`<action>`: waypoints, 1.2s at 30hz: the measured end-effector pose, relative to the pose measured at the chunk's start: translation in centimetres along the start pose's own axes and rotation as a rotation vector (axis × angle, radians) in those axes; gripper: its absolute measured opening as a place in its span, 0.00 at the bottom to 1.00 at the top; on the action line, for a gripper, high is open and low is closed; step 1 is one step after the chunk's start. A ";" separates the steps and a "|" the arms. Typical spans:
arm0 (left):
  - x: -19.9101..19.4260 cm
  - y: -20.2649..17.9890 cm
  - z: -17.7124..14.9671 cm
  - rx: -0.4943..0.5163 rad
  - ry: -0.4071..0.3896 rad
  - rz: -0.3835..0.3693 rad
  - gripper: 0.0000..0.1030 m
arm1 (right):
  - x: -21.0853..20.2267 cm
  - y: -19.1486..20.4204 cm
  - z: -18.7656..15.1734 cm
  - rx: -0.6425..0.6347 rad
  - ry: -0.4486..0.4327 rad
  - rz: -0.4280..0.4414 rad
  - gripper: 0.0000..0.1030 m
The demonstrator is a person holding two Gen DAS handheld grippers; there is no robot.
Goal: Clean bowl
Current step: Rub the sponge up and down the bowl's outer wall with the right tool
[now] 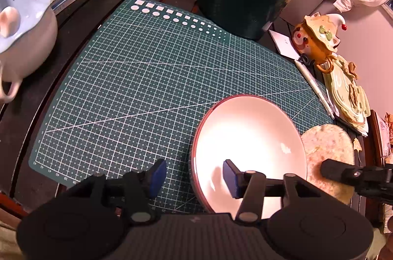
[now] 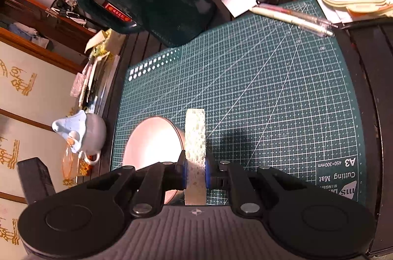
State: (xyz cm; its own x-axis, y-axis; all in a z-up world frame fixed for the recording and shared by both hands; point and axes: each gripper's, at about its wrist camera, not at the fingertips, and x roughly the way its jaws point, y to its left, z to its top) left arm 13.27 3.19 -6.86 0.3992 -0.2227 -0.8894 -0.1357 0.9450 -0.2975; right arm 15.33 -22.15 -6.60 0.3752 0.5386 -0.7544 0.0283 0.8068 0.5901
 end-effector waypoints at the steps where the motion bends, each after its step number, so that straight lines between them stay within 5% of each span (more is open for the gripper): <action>1: 0.0 0.0 0.0 0.000 -0.001 -0.003 0.17 | 0.2 0.0 0.0 0.002 0.007 -0.003 0.12; 4: -0.2 0.1 0.1 -0.007 0.003 -0.004 0.10 | 1.0 -0.1 0.0 0.007 0.031 -0.013 0.12; 15: -0.3 0.1 0.2 -0.023 0.023 -0.001 0.11 | 1.4 -0.3 -0.1 0.008 0.035 -0.028 0.12; 23: -0.3 0.1 0.1 -0.022 0.020 0.001 0.11 | 4.1 -1.0 -0.6 0.041 0.126 -0.029 0.12; 29: -0.3 0.2 0.1 -0.021 0.021 0.001 0.11 | 0.3 -0.1 0.0 0.017 0.006 0.021 0.12; 36: -0.3 0.2 0.2 -0.019 0.022 0.002 0.11 | 2.7 -1.2 -0.4 0.061 0.073 0.001 0.13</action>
State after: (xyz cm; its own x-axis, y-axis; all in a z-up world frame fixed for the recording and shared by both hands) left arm 13.30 3.46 -6.64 0.3792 -0.2260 -0.8973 -0.1543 0.9407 -0.3021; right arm 15.95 -21.61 -9.48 0.3070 0.5573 -0.7715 0.0850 0.7913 0.6055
